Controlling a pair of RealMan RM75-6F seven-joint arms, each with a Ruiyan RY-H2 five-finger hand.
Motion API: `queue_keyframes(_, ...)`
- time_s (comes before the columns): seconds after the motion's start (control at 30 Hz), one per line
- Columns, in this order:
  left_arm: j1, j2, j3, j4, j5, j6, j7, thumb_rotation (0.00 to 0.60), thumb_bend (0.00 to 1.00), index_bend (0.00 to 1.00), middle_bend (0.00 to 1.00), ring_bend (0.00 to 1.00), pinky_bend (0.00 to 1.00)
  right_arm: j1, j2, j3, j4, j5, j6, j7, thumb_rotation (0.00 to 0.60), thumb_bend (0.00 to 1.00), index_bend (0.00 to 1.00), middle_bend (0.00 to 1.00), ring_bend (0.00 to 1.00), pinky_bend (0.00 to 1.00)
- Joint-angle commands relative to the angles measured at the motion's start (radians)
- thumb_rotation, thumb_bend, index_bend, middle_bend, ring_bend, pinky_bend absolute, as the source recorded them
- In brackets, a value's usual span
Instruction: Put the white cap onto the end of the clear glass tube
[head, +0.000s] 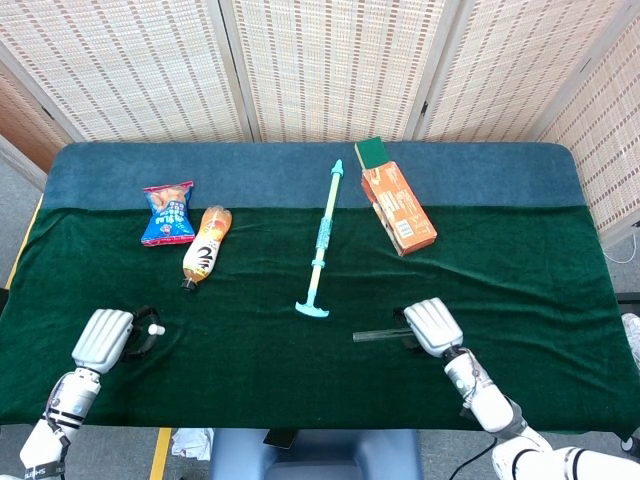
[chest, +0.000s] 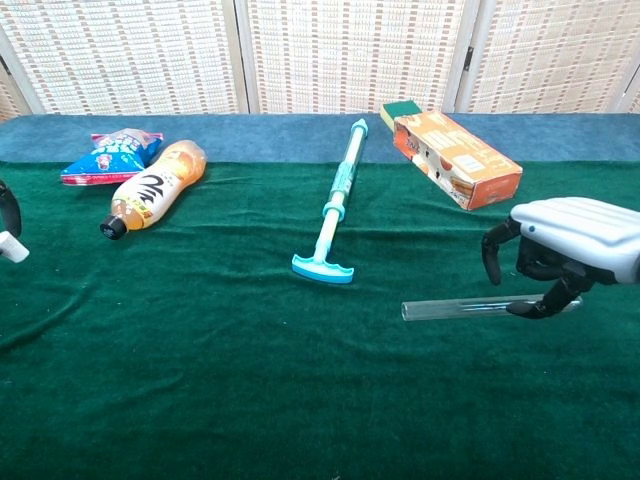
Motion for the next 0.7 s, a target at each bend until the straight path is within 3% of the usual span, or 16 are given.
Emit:
queue_keyframes(0.03,0.001,0.000,0.001,0.002,-0.001,-0.001,-0.002,0.600,0.54,0.60,1.00,0.92,0.84,0.012,-0.001,-0.006,-0.007,0.020,-0.005,-0.034,0.600,0.31,0.50,1.00,1.00,1.00)
queue_keyframes(0.7,0.001,-0.006,0.004,0.011,-0.009,-0.021,0.001,0.600,0.54,0.60,1.00,0.92,0.84,0.048,-0.027,-0.033,0.036,0.084,-0.009,-0.097,0.600,0.31,0.47,1.00,1.00,1.00)
